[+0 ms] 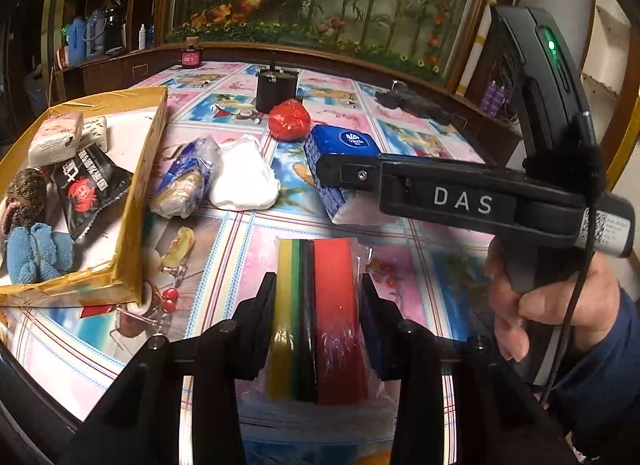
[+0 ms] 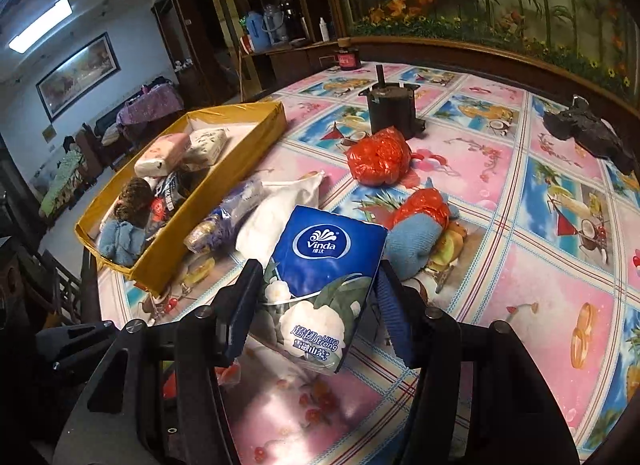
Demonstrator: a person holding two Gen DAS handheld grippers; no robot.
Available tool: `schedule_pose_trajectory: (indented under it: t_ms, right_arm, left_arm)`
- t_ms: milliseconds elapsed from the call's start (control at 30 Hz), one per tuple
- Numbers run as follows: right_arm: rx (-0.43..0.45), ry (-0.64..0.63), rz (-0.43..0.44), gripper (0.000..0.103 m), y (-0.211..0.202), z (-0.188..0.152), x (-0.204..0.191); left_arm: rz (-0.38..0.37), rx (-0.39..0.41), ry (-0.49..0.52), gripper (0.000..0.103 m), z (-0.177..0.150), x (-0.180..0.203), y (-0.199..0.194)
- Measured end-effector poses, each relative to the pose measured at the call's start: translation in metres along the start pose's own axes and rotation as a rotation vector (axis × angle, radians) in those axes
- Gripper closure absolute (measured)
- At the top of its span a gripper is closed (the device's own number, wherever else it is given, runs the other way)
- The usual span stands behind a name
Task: Organize soft objects
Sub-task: 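Carry the striped sponge pack and Vinda tissue pack over the box with both grippers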
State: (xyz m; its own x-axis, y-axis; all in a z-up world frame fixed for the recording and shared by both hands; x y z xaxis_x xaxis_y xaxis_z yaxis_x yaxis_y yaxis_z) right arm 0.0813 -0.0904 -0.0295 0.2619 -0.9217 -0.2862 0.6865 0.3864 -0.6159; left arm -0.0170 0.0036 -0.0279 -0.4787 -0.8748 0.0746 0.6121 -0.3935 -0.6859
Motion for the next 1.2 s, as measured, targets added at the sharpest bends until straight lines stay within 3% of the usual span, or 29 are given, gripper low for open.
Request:
schedule_pose_trajectory:
  t_ms: [300, 733, 933, 1200]
  right_arm:
    - [0.008, 0.071, 0.032, 0.045, 0.0, 0.002, 0.006]
    - [0.075, 0.136, 0.102, 0.045, -0.019, 0.007, -0.019]
    - [0.055, 0.115, 0.158, 0.045, -0.012, 0.01, -0.049]
    - [0.013, 0.004, 0.253, 0.045, 0.004, 0.015, -0.12]
  left_arm:
    - [-0.04, 0.073, -0.113, 0.064, 0.002, -0.021, -0.028]
    - [-0.012, 0.19, -0.207, 0.064, 0.007, -0.065, -0.069]
    - [0.03, 0.232, -0.271, 0.064, 0.008, -0.102, -0.084]
    - [0.12, 0.268, -0.394, 0.064, -0.003, -0.164, -0.098]
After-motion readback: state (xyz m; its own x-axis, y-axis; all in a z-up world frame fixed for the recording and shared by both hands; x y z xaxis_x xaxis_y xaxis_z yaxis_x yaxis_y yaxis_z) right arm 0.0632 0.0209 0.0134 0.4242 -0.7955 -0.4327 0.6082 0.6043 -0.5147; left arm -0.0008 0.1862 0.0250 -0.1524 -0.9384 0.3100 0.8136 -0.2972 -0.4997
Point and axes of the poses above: each gripper's, at about its wrist camera, not at the fingertips, and y roughly the way its jaws point, x to its right, z to its top, the point moved 7 cm from there along y, roughly the way its jaws point, and after that the axes turned 10 degrees about y, right-handed, at the moved point
